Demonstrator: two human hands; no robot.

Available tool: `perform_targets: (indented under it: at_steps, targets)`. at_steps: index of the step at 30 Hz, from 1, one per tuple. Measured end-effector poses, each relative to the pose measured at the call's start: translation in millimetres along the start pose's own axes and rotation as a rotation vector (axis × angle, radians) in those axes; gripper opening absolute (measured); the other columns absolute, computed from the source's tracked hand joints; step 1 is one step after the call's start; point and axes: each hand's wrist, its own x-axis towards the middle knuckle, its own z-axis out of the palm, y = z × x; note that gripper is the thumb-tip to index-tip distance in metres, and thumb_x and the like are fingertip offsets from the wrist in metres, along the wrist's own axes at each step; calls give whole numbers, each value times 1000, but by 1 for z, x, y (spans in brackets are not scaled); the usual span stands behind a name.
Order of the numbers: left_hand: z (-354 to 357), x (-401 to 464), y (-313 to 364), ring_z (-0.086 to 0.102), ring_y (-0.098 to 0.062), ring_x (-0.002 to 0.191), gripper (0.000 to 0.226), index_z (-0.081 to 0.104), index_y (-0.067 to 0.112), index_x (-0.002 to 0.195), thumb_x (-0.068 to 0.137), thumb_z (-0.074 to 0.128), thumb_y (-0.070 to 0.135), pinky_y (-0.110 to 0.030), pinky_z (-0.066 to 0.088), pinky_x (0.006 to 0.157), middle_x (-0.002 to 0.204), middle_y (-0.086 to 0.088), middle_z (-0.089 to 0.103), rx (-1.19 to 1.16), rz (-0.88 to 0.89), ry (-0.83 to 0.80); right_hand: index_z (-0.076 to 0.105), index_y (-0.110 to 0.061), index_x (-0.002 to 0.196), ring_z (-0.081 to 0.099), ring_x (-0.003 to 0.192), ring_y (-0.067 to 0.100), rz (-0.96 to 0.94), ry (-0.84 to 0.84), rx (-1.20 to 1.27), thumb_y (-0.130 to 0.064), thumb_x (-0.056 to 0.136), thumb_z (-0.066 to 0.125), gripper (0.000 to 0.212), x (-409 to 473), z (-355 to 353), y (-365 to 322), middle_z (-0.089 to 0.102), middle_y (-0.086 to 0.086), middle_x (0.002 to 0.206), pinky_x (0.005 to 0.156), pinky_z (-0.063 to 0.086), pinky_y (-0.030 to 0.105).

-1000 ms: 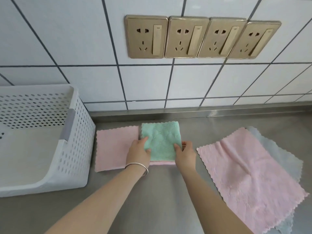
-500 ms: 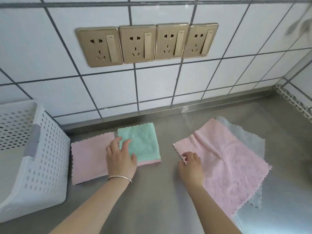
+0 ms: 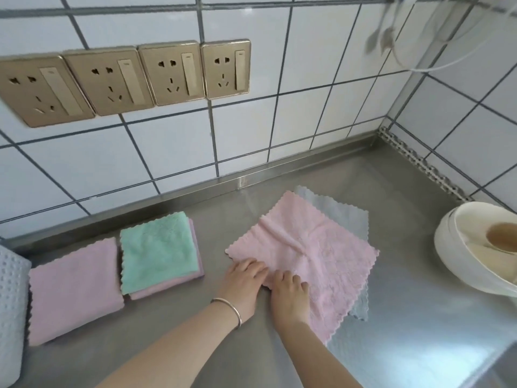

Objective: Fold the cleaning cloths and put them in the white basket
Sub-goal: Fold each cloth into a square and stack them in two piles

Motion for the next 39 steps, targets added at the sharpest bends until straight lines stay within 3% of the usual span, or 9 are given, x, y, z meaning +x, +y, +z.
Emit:
perform_targets:
  at_steps: [7,11,14,16,19,24,28,33,39]
  targets:
    - [-12,43,18,67,-6,75,11,65,35,58,49,62,29,-39,57,76,66,21,64,71,39,128,53,-16,60,50,45,18,-24,283,146,-14,61,49,5,13,-22,34,53,-2,58,42,33,25]
    - [-12,61,9,67,-17,88,29,71,31,78,65,56,11,-49,44,90,81,9,71,-28,-74,112,47,-15,67,46,44,17,-41,386,109,-10,61,33,17,13,-30,54,49,-1,60,44,25,23]
    - [-15,61,3,53,-17,118,45,65,28,109,78,41,7,-51,22,109,115,6,65,-85,-138,38,57,-16,64,48,45,16,28,277,-8,-5,47,59,20,8,-26,68,50,-1,60,45,23,21]
    - [-17,59,1,48,-16,123,45,60,30,117,82,43,6,-41,24,108,124,7,60,-116,-172,5,62,-13,63,52,53,19,133,113,-44,-4,38,74,29,3,-30,80,54,3,66,48,25,24]
    - [-21,56,-2,56,-22,115,44,65,25,112,78,50,0,-32,36,95,119,1,65,-204,-130,143,61,-11,97,54,92,24,287,-49,-64,-7,78,52,21,3,-44,103,57,5,100,68,32,29]
    - [-61,38,-1,61,-26,108,42,63,24,116,86,44,2,-29,45,91,122,0,65,-404,-207,227,65,-15,72,58,59,28,233,407,146,-5,64,42,26,1,-93,111,62,2,65,54,28,26]
    - [-120,7,-9,67,-25,96,34,68,26,106,82,46,15,-33,50,82,107,-2,72,-448,-218,462,70,-15,80,59,68,30,111,650,216,-8,72,52,21,6,-162,100,68,3,75,60,34,30]
    - [-191,-61,-47,67,-19,81,14,73,24,90,82,64,17,-33,51,78,86,1,75,-462,-265,537,69,-9,97,57,85,24,-94,443,527,-15,87,60,14,-1,-227,57,65,4,90,74,45,34]
    - [-215,-139,-99,65,-25,91,18,71,23,98,87,58,28,-33,49,81,94,-3,74,-385,-483,532,69,-16,101,53,82,18,-222,227,535,-20,92,54,18,-3,-234,-21,59,-2,86,63,38,25]
